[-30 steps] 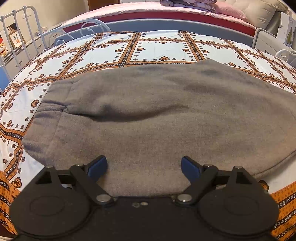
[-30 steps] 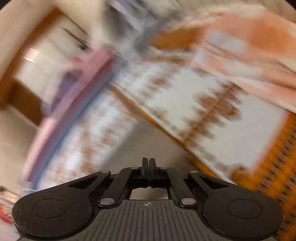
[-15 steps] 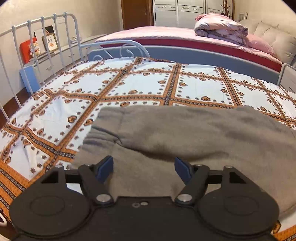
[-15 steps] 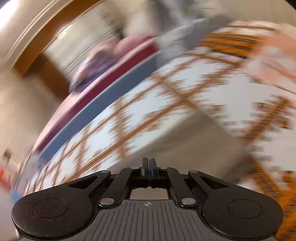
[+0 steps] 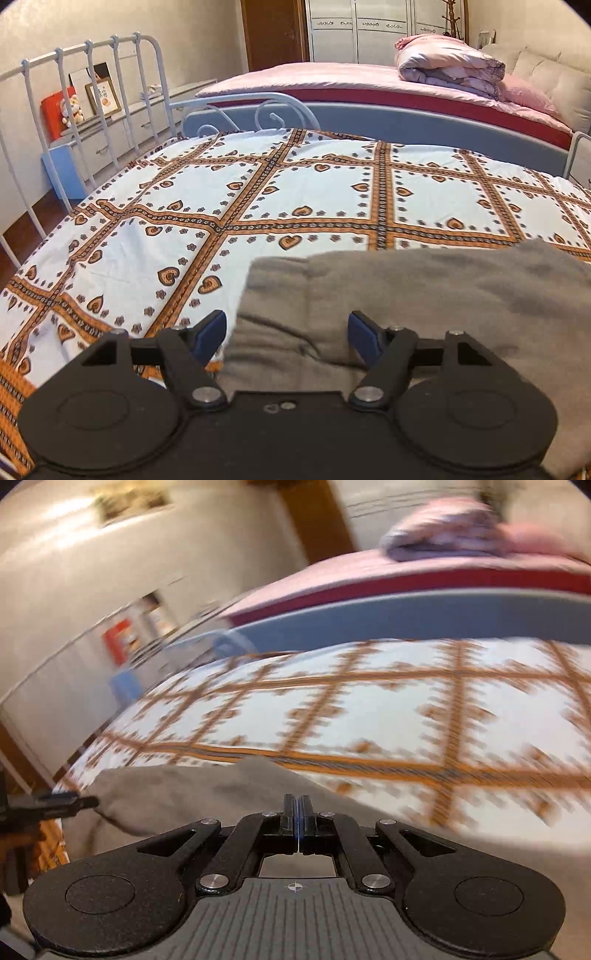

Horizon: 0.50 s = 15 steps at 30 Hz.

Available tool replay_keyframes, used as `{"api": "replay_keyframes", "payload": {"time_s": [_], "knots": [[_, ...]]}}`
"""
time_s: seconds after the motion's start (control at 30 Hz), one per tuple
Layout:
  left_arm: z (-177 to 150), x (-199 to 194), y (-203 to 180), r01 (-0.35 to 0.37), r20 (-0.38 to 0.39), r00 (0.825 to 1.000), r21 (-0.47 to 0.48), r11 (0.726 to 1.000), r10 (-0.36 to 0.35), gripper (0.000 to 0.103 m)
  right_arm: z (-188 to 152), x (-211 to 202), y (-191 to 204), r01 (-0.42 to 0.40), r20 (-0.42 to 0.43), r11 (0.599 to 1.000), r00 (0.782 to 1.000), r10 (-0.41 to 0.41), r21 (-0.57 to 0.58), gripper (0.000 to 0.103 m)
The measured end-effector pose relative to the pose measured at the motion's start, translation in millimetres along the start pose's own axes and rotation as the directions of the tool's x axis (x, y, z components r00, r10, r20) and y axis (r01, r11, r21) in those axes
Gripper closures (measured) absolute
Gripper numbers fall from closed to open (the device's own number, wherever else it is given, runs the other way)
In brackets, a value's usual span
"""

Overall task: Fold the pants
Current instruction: 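Move the left gripper to the folded edge of the pants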

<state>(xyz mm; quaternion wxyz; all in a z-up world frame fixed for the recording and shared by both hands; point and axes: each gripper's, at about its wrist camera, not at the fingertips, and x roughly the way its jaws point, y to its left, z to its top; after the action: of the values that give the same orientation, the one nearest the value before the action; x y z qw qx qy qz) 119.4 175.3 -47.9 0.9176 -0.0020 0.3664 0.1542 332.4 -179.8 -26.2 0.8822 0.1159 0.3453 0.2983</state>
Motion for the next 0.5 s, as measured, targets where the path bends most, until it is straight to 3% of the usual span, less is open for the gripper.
{"api": "replay_keyframes", "payload": {"time_s": [0.03,0.1,0.13,0.17,0.3,0.33,0.37,0.47,0.5], "knots": [[2.3,4.6,2.5,0.016,-0.005,1.0,-0.004,1.0,-0.016,0.04,8.0,17.8,4.9,-0.01,-0.01,0.999,1.0,0.01,-0.034,0.099],[5.1,14.4,4.3,0.041,-0.017,0.999,0.001,0.999,-0.041,0.042,21.1,50.8,9.5,-0.024,-0.045,0.996,0.999,0.021,-0.085,0.068],[6.0,18.7,4.7,0.046,-0.021,0.999,0.003,0.999,-0.046,0.042,26.0,66.6,13.2,-0.011,-0.051,0.994,0.999,0.005,-0.111,0.037],[6.9,21.6,6.7,0.051,-0.02,0.998,-0.004,0.999,-0.051,0.042,29.5,78.4,14.3,0.007,-0.039,0.99,0.999,-0.013,-0.141,0.023],[13.1,28.8,15.3,0.065,-0.008,0.998,-0.031,0.997,-0.065,0.045,38.1,119.7,3.5,-0.011,-0.103,0.981,0.995,-0.009,-0.192,0.023],[15.2,32.2,15.6,0.067,-0.011,0.998,-0.027,0.997,-0.067,0.045,38.3,129.5,0.0,-0.029,-0.127,0.982,0.992,0.006,-0.185,0.03],[16.9,37.0,16.2,0.074,-0.021,0.997,-0.031,0.997,-0.075,0.045,38.7,139.4,-0.9,-0.035,-0.148,0.981,0.989,0.006,-0.191,0.042],[19.9,47.8,19.0,0.124,-0.036,0.991,-0.072,0.99,-0.127,0.055,36.1,158.3,-7.5,-0.053,-0.218,0.984,0.976,0.015,-0.171,0.057],[21.0,50.8,18.8,0.133,-0.044,0.99,-0.077,0.988,-0.137,0.055,35.3,159.7,-9.3,-0.061,-0.221,0.985,0.975,0.024,-0.162,0.057]]}}
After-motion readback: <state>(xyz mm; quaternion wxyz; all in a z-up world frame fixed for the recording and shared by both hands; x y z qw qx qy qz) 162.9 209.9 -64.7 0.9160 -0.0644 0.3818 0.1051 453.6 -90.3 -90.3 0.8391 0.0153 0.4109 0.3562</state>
